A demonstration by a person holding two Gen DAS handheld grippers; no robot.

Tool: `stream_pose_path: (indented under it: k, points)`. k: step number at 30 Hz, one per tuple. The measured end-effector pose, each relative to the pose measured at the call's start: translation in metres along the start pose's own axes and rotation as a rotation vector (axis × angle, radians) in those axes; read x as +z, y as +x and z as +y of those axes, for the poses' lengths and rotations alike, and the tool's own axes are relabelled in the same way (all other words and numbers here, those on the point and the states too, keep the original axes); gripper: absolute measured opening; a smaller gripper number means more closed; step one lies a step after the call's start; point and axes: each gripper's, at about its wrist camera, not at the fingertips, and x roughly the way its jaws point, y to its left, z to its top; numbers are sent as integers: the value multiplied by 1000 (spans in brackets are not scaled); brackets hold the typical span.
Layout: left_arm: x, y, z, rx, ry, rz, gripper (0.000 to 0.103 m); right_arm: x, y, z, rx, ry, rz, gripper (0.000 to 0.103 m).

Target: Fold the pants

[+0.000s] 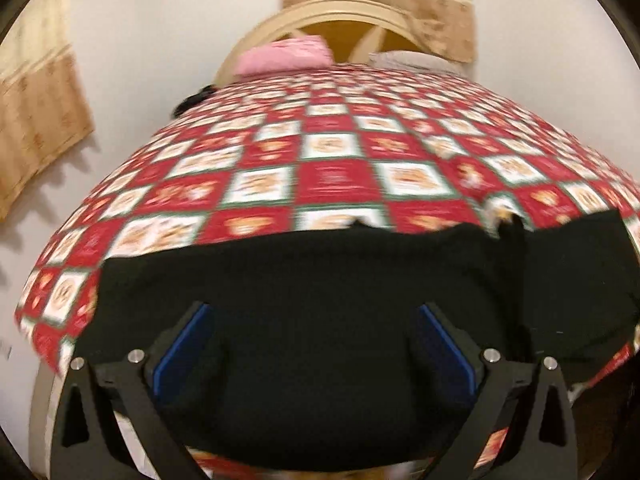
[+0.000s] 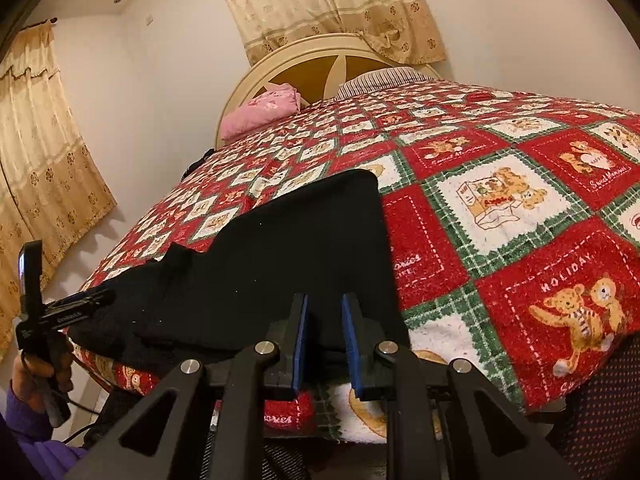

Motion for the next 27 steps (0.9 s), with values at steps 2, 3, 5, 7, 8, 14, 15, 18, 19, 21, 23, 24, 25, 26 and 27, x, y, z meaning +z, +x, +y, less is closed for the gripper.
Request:
stream_pose_path:
  k: [2, 3, 5, 7, 8, 14, 15, 18, 19, 21, 23, 24, 25, 26, 27]
  points:
    - [-2, 1, 15, 27, -34, 3, 103, 0, -1, 1, 0, -1, 0, 19]
    - [-4, 1, 23, 45, -52, 8, 103, 0, -1, 1, 0, -1, 1, 19]
    - [-7, 4, 37, 76, -78, 18, 103, 1, -2, 3, -16, -12, 3, 19]
    - [-11, 5, 49, 101, -98, 27, 103, 3, -6, 14, -49, -47, -5, 19]
    - [-13, 6, 55, 113, -108, 31, 103, 5, -9, 24, -49, -90, -20, 19]
    - [-17, 11, 81, 151, -168, 48, 103, 8, 6, 111, 97, -319, -9, 19]
    - [-18, 11, 83, 159, -169, 49, 103, 7, 12, 121, 121, -332, 0, 19]
    - [-19, 10, 89, 174, -173, 45, 103, 2, 39, 165, 213, -358, 34, 19]
    - [-19, 9, 93, 178, -179, 42, 103, 0, 48, 178, 238, -360, 46, 19]
    - [-20, 7, 101, 181, -197, 39, 103, -7, 67, 198, 261, -353, 71, 19]
    - [-22, 7, 107, 184, -214, 42, 103, -19, 85, 209, 270, -341, 102, 19]
    - [-23, 9, 110, 185, -221, 46, 103, -28, 93, 213, 268, -351, 127, 19]
    - [-24, 10, 113, 185, -224, 48, 103, -32, 99, 217, 260, -358, 141, 19]
    - [-26, 12, 116, 190, -227, 52, 103, -40, 106, 219, 246, -359, 163, 19]
    - [-26, 13, 117, 194, -229, 55, 103, -45, 108, 218, 241, -351, 167, 20]
